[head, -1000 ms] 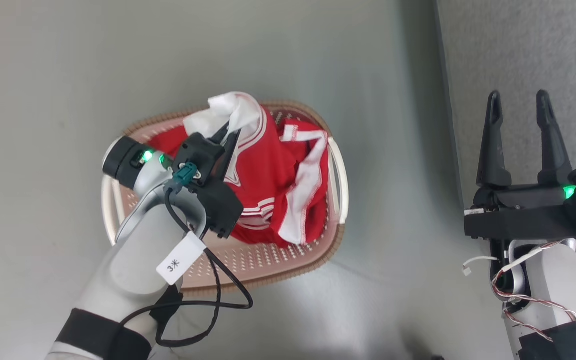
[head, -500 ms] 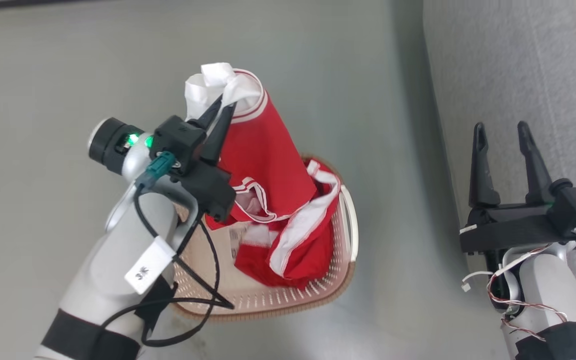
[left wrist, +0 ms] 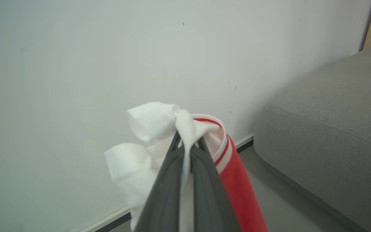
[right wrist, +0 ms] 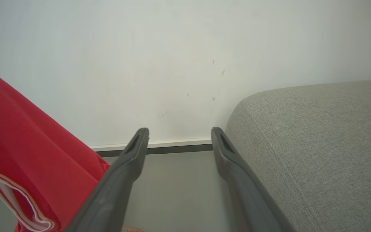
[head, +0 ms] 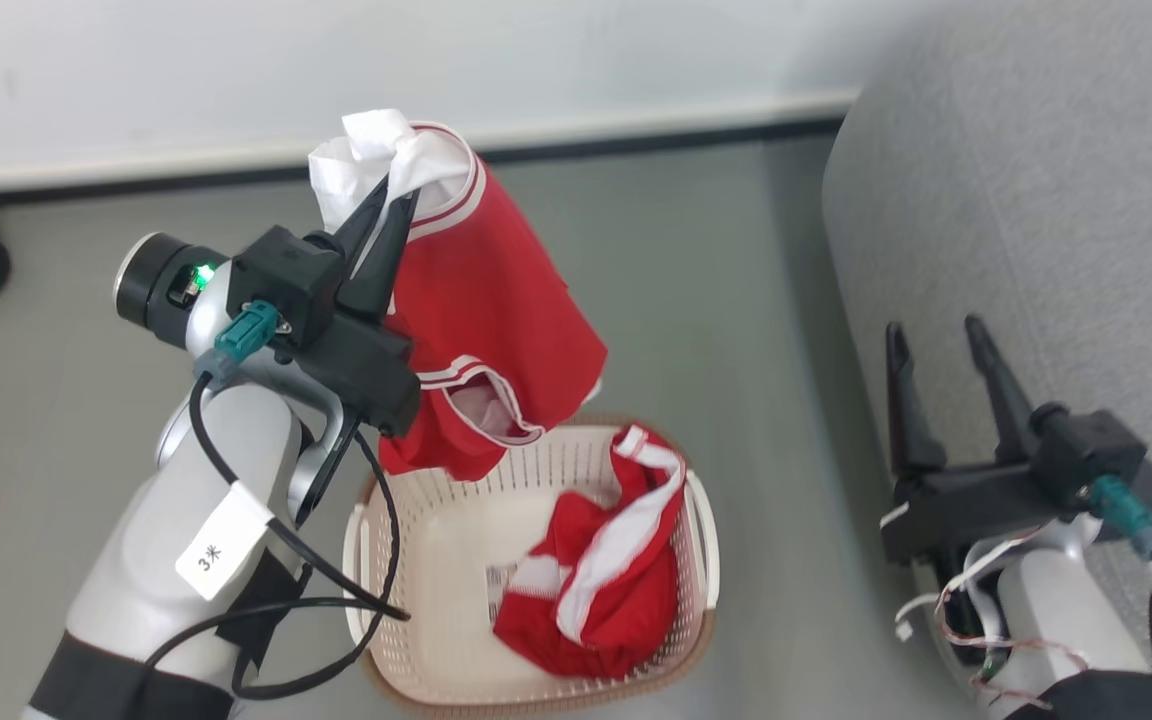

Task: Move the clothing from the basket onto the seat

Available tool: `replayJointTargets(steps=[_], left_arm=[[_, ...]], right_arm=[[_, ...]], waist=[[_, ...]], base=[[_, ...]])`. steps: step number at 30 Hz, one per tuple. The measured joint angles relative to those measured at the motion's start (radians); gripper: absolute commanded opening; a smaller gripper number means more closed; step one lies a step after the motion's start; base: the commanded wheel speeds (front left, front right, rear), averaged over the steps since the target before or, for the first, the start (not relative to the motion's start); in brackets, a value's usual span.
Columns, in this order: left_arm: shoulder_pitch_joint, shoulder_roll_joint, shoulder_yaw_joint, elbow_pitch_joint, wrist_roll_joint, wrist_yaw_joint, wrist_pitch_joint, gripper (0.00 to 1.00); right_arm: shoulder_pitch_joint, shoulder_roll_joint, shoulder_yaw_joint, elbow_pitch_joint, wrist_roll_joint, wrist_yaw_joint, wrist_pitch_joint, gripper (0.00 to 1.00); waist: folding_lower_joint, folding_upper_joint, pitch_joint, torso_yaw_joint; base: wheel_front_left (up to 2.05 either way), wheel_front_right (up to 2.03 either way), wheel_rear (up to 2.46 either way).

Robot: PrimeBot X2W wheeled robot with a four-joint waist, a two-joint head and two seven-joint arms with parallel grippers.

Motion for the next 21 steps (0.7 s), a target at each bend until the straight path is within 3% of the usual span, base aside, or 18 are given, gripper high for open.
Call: replayJointTargets(steps=[11, 21], left_arm=[[0.074, 0.011, -0.026, 0.013, -0.023, 0.0, -0.002, 0.0], [0.122, 0.002, -0.071, 0.007, -0.055, 0.0, -0.001, 0.0]], right_arm=[[0.031, 0.005, 0.075, 0.097, -0.006, 0.043, 0.0, 1.0], [0.031, 0.009, 0.273, 0.193, -0.017, 0.079, 0.0, 1.0]], waist=[[-0.0001, 0.0, -0.165, -0.001], [-0.0001, 0.0, -0.312, -0.009]], base=[[0.0, 0.0, 0.0], [0.0, 0.0, 0.0]])
